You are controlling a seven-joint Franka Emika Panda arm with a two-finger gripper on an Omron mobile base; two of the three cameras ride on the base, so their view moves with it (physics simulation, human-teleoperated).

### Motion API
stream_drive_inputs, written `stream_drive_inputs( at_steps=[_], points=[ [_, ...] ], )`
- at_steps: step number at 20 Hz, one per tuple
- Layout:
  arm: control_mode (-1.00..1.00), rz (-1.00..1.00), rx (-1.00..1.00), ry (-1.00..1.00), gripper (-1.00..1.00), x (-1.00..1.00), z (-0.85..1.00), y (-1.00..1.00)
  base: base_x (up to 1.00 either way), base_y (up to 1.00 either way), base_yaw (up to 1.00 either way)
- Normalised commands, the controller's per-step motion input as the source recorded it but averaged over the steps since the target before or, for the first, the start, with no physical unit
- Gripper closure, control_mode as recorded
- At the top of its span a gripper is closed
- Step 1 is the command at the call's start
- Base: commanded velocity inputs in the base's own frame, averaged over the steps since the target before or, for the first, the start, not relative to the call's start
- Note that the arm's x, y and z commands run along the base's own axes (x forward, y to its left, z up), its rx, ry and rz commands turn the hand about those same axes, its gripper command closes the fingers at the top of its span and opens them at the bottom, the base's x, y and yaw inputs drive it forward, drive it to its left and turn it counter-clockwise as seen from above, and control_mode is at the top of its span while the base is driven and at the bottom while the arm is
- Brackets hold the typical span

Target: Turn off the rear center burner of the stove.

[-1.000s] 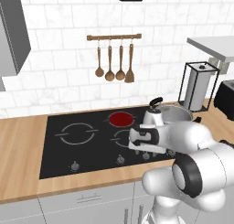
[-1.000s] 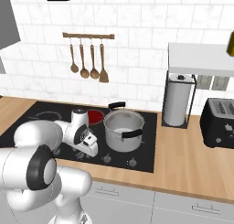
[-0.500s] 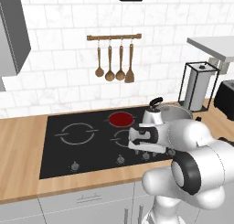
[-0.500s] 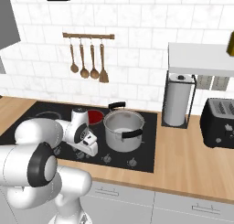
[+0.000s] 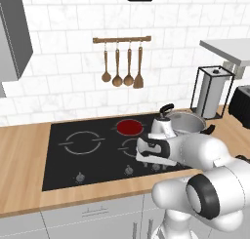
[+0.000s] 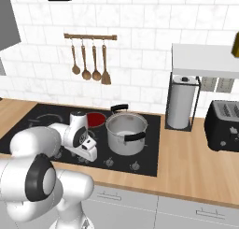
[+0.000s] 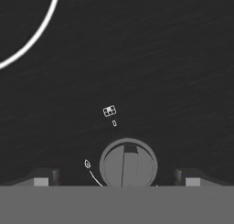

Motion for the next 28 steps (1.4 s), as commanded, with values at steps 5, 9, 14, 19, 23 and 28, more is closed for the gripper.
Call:
stream_drive_inputs(
  at_steps=[5, 9, 14, 19, 23, 28],
  points=[
    [-1.00, 0.00, 0.00, 0.00, -1.00, 0.00, -0.02, -0.19, 0.00, 0.00, 0.00],
    [-1.00, 0.00, 0.00, 0.00, -1.00, 0.00, 0.00, -0.02, 0.00, 0.00, 0.00],
    [-1.00, 0.00, 0.00, 0.00, 1.00, 0.00, 0.00, 0.00, 0.00, 0.00, 0.00],
    [-1.00, 0.00, 0.00, 0.00, 1.00, 0.00, 0.00, 0.00, 0.00, 0.00, 0.00],
    [-1.00, -0.03, 0.00, 0.00, 1.00, -0.01, 0.00, 0.00, 0.00, 0.00, 0.00],
    [-1.00, -0.30, 0.01, 0.00, 1.00, -0.03, 0.00, 0.00, 0.00, 0.00, 0.00]
  ],
)
